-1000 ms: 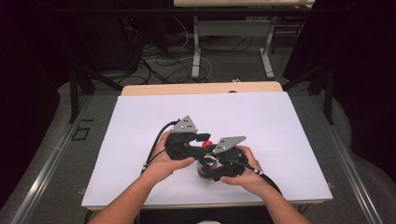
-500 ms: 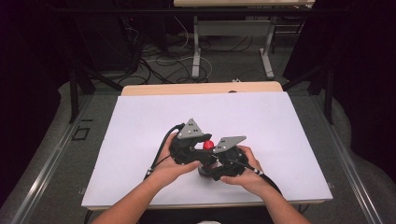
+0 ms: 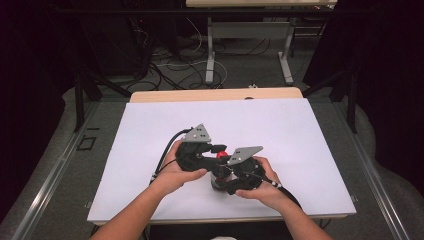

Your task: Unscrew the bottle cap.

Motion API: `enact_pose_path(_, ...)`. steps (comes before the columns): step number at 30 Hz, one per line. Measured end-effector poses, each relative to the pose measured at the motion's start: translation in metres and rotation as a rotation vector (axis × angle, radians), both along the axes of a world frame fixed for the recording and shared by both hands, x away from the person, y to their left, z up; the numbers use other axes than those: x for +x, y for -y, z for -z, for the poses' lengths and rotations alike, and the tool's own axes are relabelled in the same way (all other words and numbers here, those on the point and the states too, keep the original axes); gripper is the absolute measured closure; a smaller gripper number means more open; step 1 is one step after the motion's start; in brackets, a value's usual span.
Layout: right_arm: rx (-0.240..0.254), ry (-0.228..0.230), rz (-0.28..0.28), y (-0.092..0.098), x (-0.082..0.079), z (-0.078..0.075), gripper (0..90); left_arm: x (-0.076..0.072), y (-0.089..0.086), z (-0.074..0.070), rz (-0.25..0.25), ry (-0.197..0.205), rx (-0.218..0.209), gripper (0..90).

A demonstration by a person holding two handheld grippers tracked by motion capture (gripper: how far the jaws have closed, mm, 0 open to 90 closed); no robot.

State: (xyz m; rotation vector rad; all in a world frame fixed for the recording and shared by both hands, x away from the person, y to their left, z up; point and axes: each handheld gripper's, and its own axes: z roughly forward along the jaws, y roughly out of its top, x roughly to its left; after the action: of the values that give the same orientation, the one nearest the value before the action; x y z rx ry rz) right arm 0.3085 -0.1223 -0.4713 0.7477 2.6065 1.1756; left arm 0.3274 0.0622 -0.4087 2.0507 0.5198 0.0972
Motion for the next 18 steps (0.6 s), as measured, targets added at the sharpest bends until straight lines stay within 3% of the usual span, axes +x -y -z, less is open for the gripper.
enact_pose_path(4,-0.007,0.002,0.012,0.001,0.001,0.000,31.7,-0.004,0.004,0.001,-0.044,0.019,0.010,60.9)
enact_pose_path(11,-0.014,0.018,0.022,0.001,0.001,0.000,31.8,-0.017,0.012,-0.002,-0.166,0.064,0.032,61.3)
enact_pose_path(15,-0.012,0.017,0.023,0.000,-0.001,-0.001,31.8,-0.019,0.013,-0.004,-0.172,0.048,0.063,60.6)
enact_pose_path(18,-0.012,0.013,0.022,0.000,0.000,0.000,31.8,-0.018,0.011,-0.006,-0.149,0.041,0.058,51.8)
